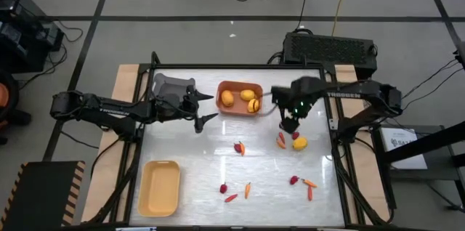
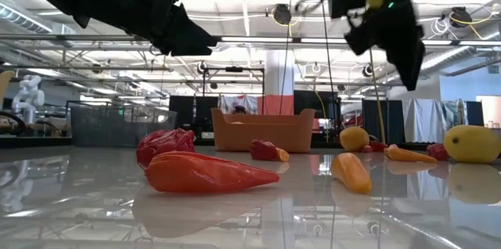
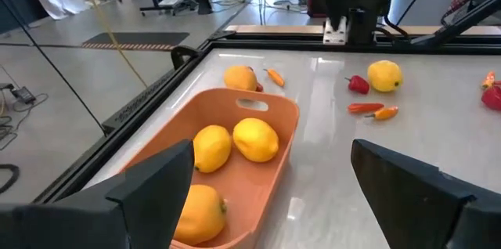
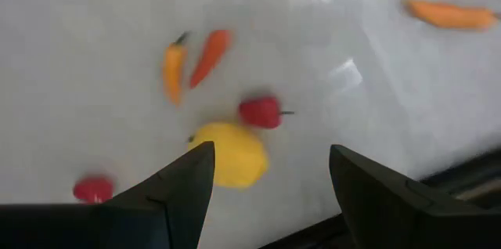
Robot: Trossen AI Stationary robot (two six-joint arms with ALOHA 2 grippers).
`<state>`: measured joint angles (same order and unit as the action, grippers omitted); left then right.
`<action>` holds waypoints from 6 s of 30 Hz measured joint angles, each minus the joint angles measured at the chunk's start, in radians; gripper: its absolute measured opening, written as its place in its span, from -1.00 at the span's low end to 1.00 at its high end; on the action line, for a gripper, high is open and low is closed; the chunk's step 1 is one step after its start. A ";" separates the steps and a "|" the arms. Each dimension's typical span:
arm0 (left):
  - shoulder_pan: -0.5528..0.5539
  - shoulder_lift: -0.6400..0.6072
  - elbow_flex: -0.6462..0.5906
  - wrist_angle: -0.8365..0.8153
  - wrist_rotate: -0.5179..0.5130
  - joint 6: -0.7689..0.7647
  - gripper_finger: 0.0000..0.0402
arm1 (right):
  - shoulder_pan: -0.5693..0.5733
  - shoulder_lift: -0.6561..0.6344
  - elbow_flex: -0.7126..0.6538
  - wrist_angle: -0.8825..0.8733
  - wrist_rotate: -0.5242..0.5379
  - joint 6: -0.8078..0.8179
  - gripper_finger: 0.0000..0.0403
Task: Sort produce into baskets
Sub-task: Put the lemon into the orange bin
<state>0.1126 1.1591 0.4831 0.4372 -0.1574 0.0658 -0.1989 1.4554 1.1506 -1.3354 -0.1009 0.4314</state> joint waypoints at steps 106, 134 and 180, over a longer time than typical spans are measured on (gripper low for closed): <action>-0.001 0.000 0.000 -0.001 -0.004 0.000 0.75 | 0.441 -0.017 -0.341 0.153 0.074 1.169 0.69; -0.002 0.000 0.000 0.000 -0.004 -0.007 0.75 | 0.525 -0.017 -0.451 0.316 0.181 1.251 0.27; 0.027 0.000 0.000 -0.212 -0.143 -0.019 0.75 | -0.037 0.245 -0.140 1.368 0.328 -0.056 0.27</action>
<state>0.1396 1.1595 0.4835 0.2256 -0.3004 0.0467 -0.2356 1.7000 1.0103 0.0321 0.2271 0.3758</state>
